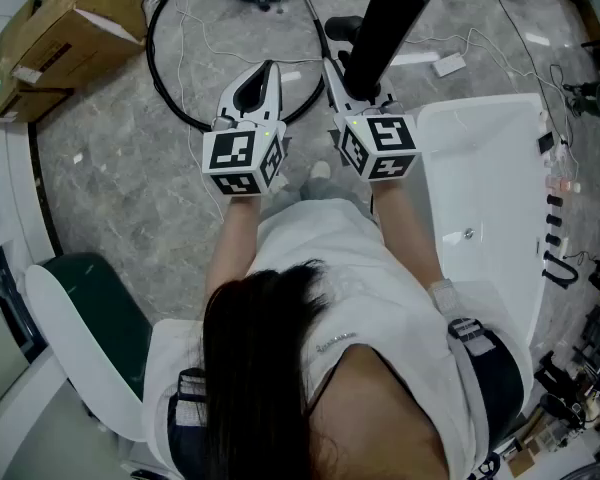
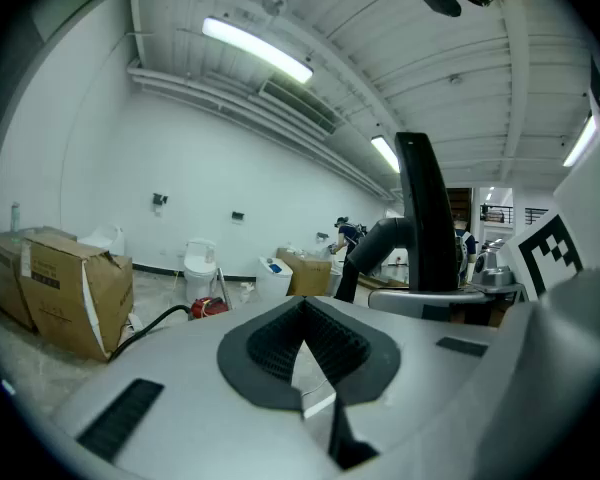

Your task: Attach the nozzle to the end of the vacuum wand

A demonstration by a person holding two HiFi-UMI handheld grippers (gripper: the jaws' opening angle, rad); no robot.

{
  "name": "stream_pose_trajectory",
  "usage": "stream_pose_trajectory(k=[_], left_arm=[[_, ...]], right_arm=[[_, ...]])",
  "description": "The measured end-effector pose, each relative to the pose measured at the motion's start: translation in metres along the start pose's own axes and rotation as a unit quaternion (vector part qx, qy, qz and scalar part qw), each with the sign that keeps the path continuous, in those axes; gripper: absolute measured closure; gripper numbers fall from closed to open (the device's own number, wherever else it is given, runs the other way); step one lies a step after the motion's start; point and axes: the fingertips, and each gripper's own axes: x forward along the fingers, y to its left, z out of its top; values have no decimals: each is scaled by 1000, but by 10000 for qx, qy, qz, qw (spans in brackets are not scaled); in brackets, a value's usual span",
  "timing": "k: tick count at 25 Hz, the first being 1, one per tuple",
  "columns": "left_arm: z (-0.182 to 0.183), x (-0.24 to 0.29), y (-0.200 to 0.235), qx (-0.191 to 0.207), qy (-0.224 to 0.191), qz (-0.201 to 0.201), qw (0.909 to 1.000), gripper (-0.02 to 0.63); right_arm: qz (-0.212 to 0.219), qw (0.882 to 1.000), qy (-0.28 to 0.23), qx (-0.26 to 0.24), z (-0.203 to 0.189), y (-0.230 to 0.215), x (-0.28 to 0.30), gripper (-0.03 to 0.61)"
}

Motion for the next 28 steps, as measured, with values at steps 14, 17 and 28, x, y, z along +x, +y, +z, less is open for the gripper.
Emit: stream_pose_trajectory(k=[14, 17, 28], left_arm=[[-9, -11, 21, -25, 160, -187, 9997, 612], [-9, -14, 26, -36, 146, -238, 9996, 612], [-16, -15, 49, -65, 238, -222, 9994, 614]], right_arm=[[-21, 9998, 69, 208, -7, 32, 5, 480], [-144, 9994, 41, 315, -9, 32, 3, 480], [-384, 9990, 17, 211, -15, 36, 3, 480]])
